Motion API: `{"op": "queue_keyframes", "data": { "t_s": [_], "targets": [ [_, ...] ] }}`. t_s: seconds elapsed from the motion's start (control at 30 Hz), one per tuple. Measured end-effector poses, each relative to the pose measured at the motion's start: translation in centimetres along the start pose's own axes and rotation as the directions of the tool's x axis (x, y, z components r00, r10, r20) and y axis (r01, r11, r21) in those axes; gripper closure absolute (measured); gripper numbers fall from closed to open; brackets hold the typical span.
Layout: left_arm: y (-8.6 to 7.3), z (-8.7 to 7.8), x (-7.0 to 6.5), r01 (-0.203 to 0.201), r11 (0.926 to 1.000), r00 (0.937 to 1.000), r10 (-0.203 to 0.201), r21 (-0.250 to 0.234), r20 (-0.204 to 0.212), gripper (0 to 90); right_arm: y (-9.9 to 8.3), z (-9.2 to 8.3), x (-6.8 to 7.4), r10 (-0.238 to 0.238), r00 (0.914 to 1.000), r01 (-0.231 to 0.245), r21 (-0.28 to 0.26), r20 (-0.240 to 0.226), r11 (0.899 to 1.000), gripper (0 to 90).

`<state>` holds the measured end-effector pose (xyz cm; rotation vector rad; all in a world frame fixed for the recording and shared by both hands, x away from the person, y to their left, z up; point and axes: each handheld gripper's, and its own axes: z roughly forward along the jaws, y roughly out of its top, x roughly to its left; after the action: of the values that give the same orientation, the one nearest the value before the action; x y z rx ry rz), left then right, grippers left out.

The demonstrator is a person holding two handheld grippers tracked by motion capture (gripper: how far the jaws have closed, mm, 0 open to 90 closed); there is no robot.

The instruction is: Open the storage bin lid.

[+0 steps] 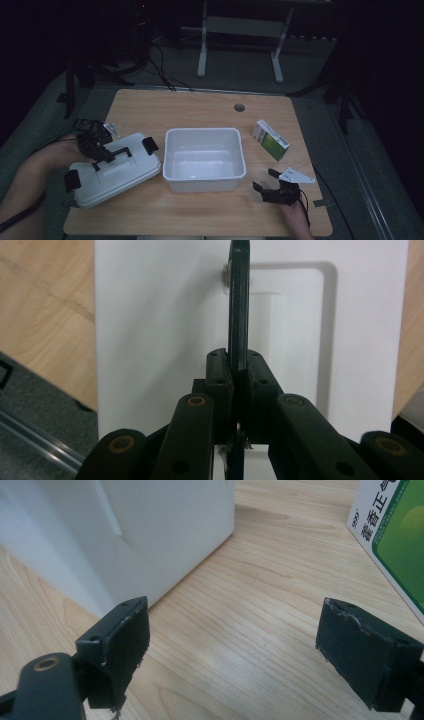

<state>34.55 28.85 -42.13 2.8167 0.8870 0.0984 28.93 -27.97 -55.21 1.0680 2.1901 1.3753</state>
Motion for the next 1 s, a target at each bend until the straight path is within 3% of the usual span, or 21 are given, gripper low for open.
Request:
{"op": "queue_keyframes", "data": {
  "t_s": [0.23,0.5,0.6,0.87,1.0],
  "targets": [
    [-0.1,2.5,0.3,0.012,0.9999,0.9995,-0.011,-0.005,0.030,83.5,-0.1,-0.2,-0.2,0.025,0.9996,-0.026,-0.019,-0.012,0.999,13.8],
    [0.2,4.3,0.5,0.020,0.9998,0.9988,-0.020,0.000,0.046,83.5,-0.1,0.0,0.0,-0.004,1.0000,0.004,0.000,-0.005,1.000,13.7],
    [0.3,5.0,0.5,0.020,0.9995,0.9984,-0.021,0.024,0.052,83.5,-0.1,0.0,0.1,-0.005,1.0000,0.005,0.002,-0.006,1.000,13.7],
    [0.1,5.8,1.1,0.028,0.9992,0.9963,-0.030,0.027,0.081,83.4,-0.2,0.0,0.1,-0.006,0.9999,0.006,0.001,-0.009,1.000,13.7],
    [0.2,5.8,1.1,0.032,0.9983,0.9968,-0.035,0.048,0.072,83.2,-0.2,0.0,0.1,-0.010,0.9999,0.010,0.005,-0.011,1.000,13.7]
  ]
}}
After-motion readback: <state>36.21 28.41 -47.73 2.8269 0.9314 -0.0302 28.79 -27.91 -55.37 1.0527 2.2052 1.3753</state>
